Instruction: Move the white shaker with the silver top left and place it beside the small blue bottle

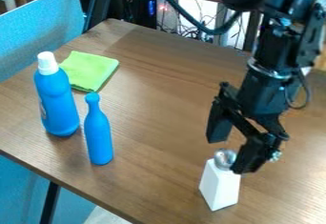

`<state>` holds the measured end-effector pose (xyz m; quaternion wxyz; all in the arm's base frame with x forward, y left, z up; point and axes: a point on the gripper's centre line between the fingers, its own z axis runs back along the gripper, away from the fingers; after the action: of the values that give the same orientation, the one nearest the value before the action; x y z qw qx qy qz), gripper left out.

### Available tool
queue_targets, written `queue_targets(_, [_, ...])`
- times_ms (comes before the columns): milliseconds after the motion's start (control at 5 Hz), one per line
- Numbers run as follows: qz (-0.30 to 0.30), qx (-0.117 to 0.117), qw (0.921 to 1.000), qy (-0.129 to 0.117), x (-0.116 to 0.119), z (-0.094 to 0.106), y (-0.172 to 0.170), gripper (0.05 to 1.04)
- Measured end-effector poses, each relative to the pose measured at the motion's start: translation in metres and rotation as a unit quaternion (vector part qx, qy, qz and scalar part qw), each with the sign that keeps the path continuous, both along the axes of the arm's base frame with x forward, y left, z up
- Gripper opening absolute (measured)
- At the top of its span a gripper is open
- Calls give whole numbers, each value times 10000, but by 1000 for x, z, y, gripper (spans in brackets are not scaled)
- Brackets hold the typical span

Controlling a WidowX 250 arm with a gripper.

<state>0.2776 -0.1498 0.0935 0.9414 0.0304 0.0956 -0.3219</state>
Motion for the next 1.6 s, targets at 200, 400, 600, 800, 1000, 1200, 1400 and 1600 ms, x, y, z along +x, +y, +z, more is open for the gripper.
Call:
queue_targets(200, [35,158,9995,270,-2,-14,-1,1001])
queue_targets(400, [106,122,9976,678,-7,-25,-7,1001])
queue_targets(600, [131,204,9961,851,-9,-34,-5,949])
queue_targets(800, [91,128,9959,892,-10,-34,-7,704])
queue_targets(1000, [151,204,9946,1008,-13,-32,-5,645])
queue_targets(1200, [516,335,9931,1002,-19,-12,10,645])
queue_targets(1400, [1315,156,9867,940,-36,12,47,645])
queue_targets(1600, [1869,175,9770,1013,-63,12,71,645])
